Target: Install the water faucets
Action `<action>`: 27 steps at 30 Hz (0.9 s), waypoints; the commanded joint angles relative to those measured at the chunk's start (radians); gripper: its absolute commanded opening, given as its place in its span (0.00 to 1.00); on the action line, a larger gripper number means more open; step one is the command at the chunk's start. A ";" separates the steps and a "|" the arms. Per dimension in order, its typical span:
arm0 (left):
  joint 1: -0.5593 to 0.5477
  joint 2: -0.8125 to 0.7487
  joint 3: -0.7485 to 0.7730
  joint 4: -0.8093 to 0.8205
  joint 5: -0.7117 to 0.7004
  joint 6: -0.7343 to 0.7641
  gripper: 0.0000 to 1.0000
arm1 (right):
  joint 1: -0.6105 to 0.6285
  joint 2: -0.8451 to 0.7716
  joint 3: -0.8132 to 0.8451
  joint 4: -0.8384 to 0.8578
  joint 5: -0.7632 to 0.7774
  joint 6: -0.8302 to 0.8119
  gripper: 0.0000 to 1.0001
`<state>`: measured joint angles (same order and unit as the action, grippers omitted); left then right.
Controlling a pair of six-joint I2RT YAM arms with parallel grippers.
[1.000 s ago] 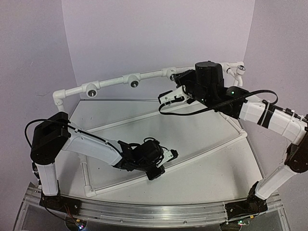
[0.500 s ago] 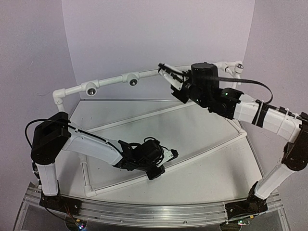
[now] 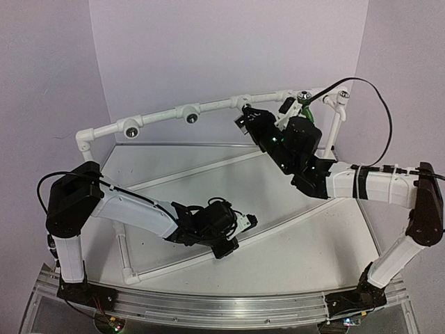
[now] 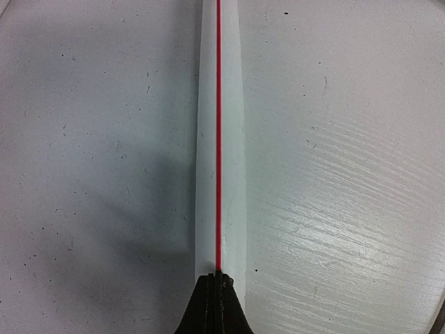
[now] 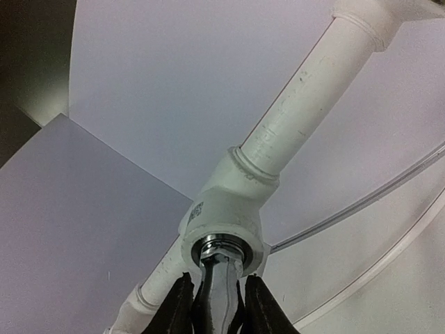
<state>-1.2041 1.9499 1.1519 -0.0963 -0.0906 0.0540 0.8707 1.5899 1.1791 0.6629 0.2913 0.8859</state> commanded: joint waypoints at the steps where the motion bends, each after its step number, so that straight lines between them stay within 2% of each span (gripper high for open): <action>1: -0.019 0.085 -0.050 -0.221 0.082 0.001 0.00 | 0.006 -0.016 0.034 0.138 -0.208 0.003 0.10; 5: -0.017 0.086 -0.046 -0.222 0.081 -0.001 0.00 | 0.005 -0.114 0.052 -0.166 -0.166 -0.244 0.59; 7: -0.018 0.085 -0.049 -0.222 0.080 -0.002 0.00 | 0.005 -0.172 0.055 -0.297 -0.159 -0.383 0.73; 9: -0.017 0.084 -0.052 -0.220 0.080 -0.003 0.00 | 0.005 -0.230 0.083 -0.447 -0.149 -0.501 0.82; 14: -0.019 0.089 -0.046 -0.222 0.086 0.004 0.00 | 0.005 -0.356 0.146 -0.743 -0.192 -0.785 0.93; 19: -0.018 0.088 -0.042 -0.222 0.087 0.003 0.00 | 0.005 -0.422 0.193 -0.839 -0.270 -1.174 0.92; 23: -0.019 0.086 -0.045 -0.223 0.084 -0.004 0.00 | 0.007 -0.410 0.251 -0.915 -0.365 -1.613 0.90; 27: -0.018 0.083 -0.047 -0.223 0.079 -0.007 0.00 | 0.013 -0.359 0.287 -0.970 -0.245 -1.994 0.95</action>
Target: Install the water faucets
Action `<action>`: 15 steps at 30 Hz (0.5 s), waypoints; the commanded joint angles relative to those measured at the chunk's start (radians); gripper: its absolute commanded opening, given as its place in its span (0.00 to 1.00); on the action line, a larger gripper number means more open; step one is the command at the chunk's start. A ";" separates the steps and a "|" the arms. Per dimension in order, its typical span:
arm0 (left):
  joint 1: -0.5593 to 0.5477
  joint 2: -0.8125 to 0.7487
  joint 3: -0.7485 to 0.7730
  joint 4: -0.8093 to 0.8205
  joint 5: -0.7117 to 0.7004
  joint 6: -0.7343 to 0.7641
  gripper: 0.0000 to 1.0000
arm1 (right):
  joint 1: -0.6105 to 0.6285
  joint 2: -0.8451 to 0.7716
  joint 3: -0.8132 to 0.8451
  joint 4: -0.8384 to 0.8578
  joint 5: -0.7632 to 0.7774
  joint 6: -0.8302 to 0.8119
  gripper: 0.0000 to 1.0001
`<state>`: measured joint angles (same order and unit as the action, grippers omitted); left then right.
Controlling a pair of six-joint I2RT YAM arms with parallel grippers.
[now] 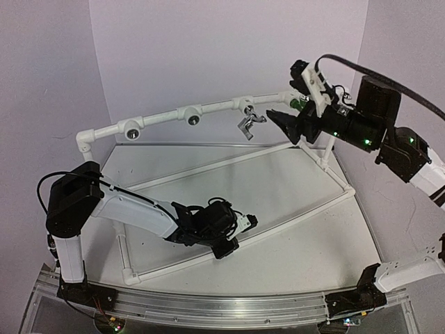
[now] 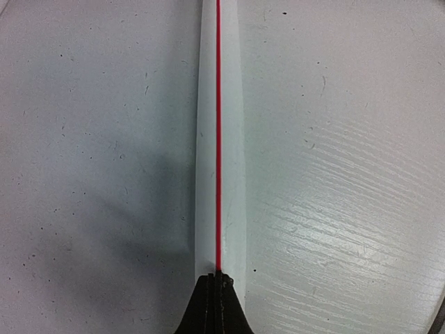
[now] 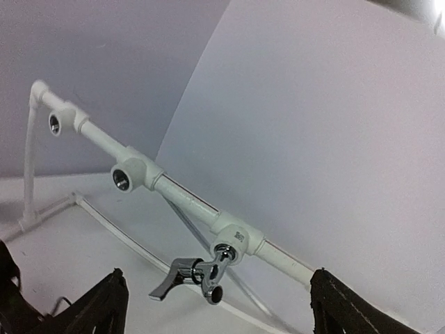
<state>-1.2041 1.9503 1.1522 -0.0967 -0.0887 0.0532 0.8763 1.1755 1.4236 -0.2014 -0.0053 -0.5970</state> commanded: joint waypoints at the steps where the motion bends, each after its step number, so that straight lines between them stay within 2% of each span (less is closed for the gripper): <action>1: -0.018 0.084 -0.046 -0.222 0.076 -0.006 0.00 | 0.011 0.076 0.044 -0.114 0.113 -0.618 0.96; 4: -0.019 0.088 -0.042 -0.224 0.076 -0.001 0.00 | 0.026 0.130 0.023 -0.110 0.284 -0.912 0.98; 6: -0.019 0.088 -0.040 -0.225 0.077 0.000 0.00 | 0.026 0.171 0.038 -0.090 0.348 -1.008 0.98; 9: -0.019 0.089 -0.039 -0.227 0.078 0.005 0.00 | 0.028 0.221 0.045 -0.018 0.400 -1.090 0.98; 12: -0.018 0.090 -0.038 -0.227 0.079 0.007 0.00 | 0.035 0.253 0.006 0.167 0.409 -1.143 0.98; 15: -0.019 0.090 -0.039 -0.227 0.079 0.006 0.00 | 0.045 0.304 0.008 0.256 0.443 -1.165 0.98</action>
<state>-1.2045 1.9518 1.1584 -0.1051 -0.0887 0.0540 0.9025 1.4424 1.4215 -0.1645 0.3495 -1.6402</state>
